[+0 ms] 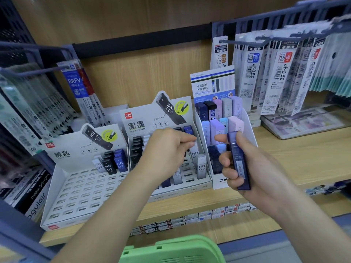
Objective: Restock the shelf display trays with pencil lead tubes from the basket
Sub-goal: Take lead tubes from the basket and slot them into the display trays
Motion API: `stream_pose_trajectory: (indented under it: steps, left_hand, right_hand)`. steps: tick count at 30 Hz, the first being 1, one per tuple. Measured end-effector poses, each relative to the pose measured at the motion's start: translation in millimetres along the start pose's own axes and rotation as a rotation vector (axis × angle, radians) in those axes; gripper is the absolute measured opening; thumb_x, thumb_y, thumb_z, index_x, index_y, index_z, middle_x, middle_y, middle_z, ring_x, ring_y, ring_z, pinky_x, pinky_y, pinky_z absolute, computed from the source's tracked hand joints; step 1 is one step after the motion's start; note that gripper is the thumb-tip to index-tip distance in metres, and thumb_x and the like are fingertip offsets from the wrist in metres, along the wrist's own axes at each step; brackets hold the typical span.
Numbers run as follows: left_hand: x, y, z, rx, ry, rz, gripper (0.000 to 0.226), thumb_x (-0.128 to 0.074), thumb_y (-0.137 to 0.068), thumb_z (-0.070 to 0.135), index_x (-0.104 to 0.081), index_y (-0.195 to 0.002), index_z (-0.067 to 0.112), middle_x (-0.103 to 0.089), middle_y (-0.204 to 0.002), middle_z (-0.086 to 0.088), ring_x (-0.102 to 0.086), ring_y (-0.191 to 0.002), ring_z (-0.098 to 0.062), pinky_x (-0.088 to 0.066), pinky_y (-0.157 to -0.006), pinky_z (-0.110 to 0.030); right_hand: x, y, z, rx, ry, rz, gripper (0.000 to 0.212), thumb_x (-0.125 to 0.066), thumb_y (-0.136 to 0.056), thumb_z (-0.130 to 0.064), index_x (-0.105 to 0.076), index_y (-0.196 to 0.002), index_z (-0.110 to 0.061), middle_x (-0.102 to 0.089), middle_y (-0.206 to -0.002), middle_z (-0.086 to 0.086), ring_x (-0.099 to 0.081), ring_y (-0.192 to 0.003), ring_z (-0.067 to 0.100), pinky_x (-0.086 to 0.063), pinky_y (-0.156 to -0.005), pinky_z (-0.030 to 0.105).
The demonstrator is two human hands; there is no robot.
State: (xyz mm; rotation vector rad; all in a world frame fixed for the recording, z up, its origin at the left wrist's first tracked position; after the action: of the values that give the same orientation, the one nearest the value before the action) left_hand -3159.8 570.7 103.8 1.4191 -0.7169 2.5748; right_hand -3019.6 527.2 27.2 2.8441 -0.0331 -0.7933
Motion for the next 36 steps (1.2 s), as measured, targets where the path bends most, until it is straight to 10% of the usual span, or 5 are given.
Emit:
stream_pose_trajectory:
  steps: [7,17,23,30,36]
  left_hand:
    - [-6,-1,-4,0.044,0.033,-0.04,0.007,-0.066,-0.089,0.02,-0.071,-0.094,0.021,-0.072,-0.084,0.007,-0.064,-0.081,-0.009,-0.049,-0.079,-0.026]
    - [-13,-2,3,-0.076,-0.1,-0.124,0.023,-0.051,-0.097,0.032,-0.072,-0.095,0.022,-0.067,-0.08,0.004,-0.049,-0.091,-0.012,-0.039,-0.074,-0.028]
    - [-9,11,22,-0.02,0.653,-0.259,0.027,-0.064,-0.087,0.002,-0.069,-0.108,0.019,-0.074,-0.098,-0.003,-0.07,-0.088,-0.012,-0.054,-0.088,-0.026]
    - [12,7,2,0.139,0.773,-0.027,0.009,-0.076,-0.073,0.004,-0.073,-0.078,0.011,-0.07,-0.065,-0.007,-0.061,-0.057,-0.012,-0.053,-0.059,-0.021]
    - [63,-4,-29,0.188,0.597,0.383,0.014,-0.075,-0.079,0.006,-0.075,-0.082,0.02,-0.072,-0.066,0.008,-0.066,-0.06,-0.005,-0.052,-0.063,-0.015]
  right_hand:
    - [2,0,0,-0.015,-0.001,-0.006,0.036,-0.046,-0.099,-0.034,-0.072,-0.105,-0.009,-0.047,-0.063,0.003,-0.029,-0.042,0.009,-0.02,-0.032,0.016]
    - [-3,1,1,0.005,0.061,-0.025,0.03,-0.051,-0.098,-0.027,-0.069,-0.105,-0.004,-0.064,-0.068,0.008,-0.052,-0.047,0.013,-0.038,-0.036,0.017]
    - [-13,9,6,-0.04,0.151,-0.067,0.038,-0.05,-0.097,-0.028,-0.077,-0.074,-0.013,-0.049,-0.051,0.006,-0.036,-0.036,0.011,-0.026,-0.033,0.016]
    - [-25,14,-1,0.046,0.228,-0.143,0.028,-0.062,-0.082,-0.035,-0.072,-0.08,-0.009,-0.063,-0.067,0.012,-0.046,-0.046,0.014,-0.034,-0.038,0.019]
    - [13,5,-29,0.383,0.692,0.191,0.013,-0.07,-0.088,-0.013,-0.072,-0.076,-0.019,-0.067,-0.061,-0.001,-0.055,-0.051,0.007,-0.045,-0.051,0.021]
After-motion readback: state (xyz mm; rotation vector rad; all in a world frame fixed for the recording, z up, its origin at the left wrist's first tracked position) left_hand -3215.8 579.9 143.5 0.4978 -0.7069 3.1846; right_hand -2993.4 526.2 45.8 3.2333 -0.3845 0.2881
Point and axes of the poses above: each hand's wrist, its own y-axis away from the middle knuckle, its own x-axis out of the back of the hand, z = x × y, the point moved 9 cm from there along -y, towards the middle knuckle
